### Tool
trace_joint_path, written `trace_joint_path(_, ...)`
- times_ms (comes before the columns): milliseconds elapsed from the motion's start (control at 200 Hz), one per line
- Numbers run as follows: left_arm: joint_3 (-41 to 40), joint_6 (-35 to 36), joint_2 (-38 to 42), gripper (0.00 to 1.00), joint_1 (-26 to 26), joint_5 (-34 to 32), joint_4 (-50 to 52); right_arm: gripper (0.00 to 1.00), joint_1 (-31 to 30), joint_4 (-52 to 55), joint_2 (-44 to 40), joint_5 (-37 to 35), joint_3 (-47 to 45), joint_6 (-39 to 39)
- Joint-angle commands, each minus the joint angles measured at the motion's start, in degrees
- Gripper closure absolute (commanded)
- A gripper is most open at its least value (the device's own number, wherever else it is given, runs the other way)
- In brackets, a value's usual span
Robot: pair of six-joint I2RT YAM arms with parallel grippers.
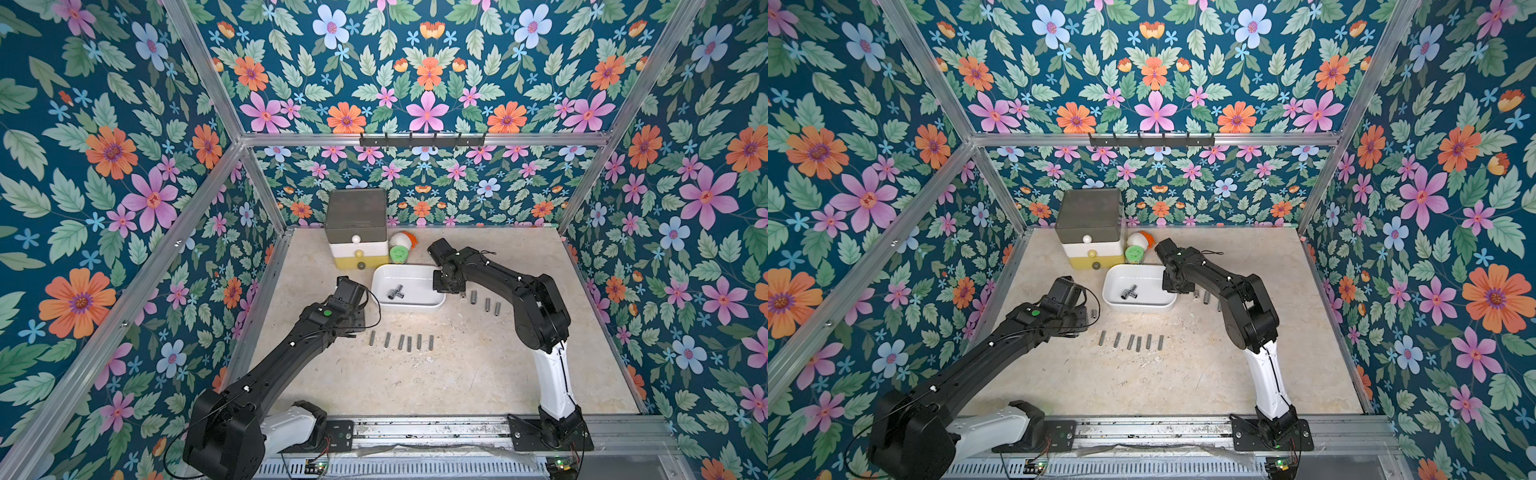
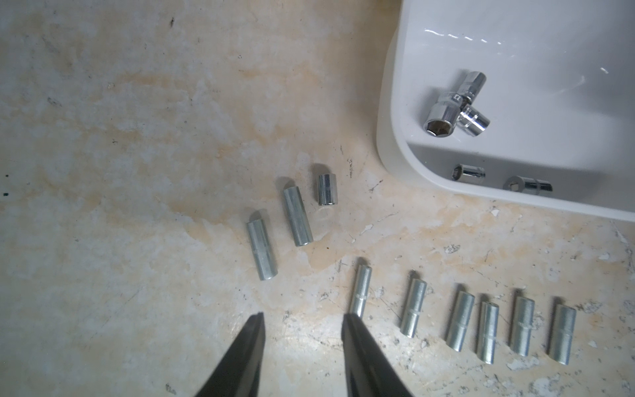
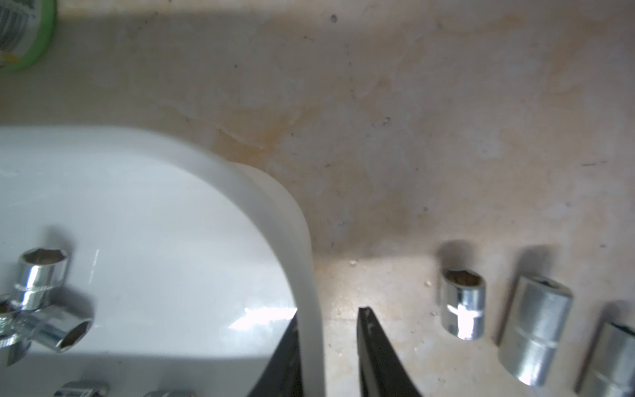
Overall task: Take out the socket from the storage box
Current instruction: Adjust the storage box at the center of the board.
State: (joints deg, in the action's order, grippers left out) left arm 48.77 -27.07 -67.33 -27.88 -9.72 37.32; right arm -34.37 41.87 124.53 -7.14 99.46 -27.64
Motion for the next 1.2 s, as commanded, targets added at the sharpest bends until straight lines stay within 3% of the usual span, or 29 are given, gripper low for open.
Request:
trace_joint_path(0, 0.01, 0.44, 0.53, 0.56, 0.02, 0.38, -0.66, 0.83, 0.83, -1.13, 0.36, 2.66, -0.4, -1.58)
trace_joint_path(135, 0.12, 0.54, 0.53, 0.56, 0.02, 0.5, -0.58, 1.0, 1.72, -0.89, 0.1, 4.56, -0.7, -2.66)
trace_joint_path(590, -0.1, 0.27, 1.8, 0.56, 0.02, 0.29, -0.49, 1.0, 3.26, 10.81, -0.16, 10.98, 4.51, -2.67)
trace_joint_path(870, -0.08, 0.33, 2.15, 0.56, 0.02, 0.14, -0.32, 1.0, 4.12, 15.71, 1.84, 18.83, 7.77, -0.19)
trace_joint_path(1195, -0.17, 0.27, 2.1, 0.56, 0.06, 0.22, -0.42, 1.0, 4.66, 17.35, 2.04, 18.58, 9.52, 2.04)
